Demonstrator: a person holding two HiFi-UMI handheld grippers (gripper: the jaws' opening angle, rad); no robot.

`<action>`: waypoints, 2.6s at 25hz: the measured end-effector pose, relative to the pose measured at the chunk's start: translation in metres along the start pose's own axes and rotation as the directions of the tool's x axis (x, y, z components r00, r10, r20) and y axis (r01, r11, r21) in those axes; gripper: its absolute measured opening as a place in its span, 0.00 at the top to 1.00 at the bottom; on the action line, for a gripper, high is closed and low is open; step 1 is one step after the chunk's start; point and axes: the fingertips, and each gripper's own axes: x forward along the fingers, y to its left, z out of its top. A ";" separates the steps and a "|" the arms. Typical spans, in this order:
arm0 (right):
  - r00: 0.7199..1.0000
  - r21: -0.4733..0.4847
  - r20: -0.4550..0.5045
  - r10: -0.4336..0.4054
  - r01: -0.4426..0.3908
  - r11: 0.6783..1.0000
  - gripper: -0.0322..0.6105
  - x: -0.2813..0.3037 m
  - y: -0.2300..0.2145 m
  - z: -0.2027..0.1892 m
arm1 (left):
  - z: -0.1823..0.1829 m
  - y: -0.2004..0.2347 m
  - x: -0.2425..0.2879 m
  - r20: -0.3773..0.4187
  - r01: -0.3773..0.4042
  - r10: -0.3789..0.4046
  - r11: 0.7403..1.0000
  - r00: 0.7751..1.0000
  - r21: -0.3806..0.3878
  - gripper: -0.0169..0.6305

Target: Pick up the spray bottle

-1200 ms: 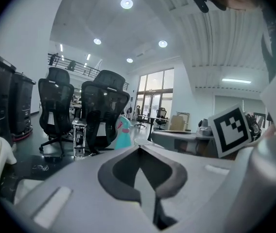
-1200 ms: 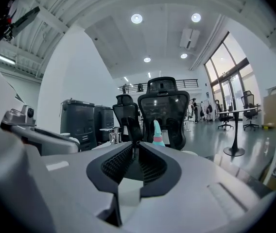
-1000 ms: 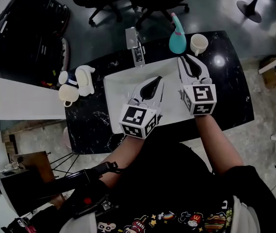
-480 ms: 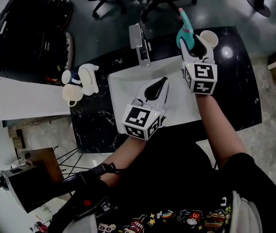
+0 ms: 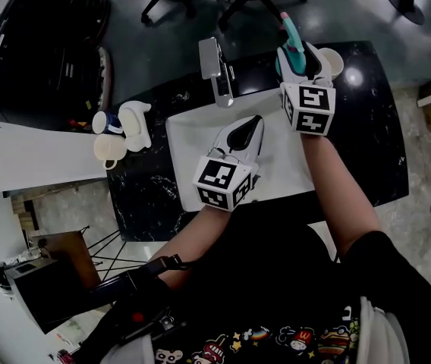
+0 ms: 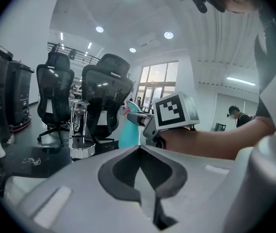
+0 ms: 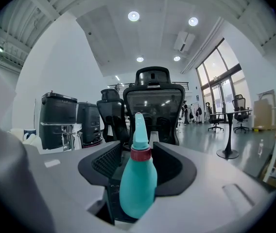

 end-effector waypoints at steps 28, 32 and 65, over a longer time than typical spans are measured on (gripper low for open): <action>1.000 -0.016 0.010 0.009 -0.009 1.000 0.70 -0.002 -0.003 0.010 | -0.010 0.014 0.038 -0.080 0.012 -0.006 0.998 0.997 0.066 0.97; 1.000 -0.014 0.028 0.008 -0.007 1.000 0.71 -0.019 -0.003 0.020 | -0.003 0.012 0.034 -0.067 0.010 -0.005 0.997 0.998 0.077 0.97; 0.998 0.018 0.056 -0.006 0.005 1.000 0.71 -0.221 0.009 0.023 | 0.034 -0.060 0.004 0.057 0.049 -0.057 0.989 0.997 0.138 0.97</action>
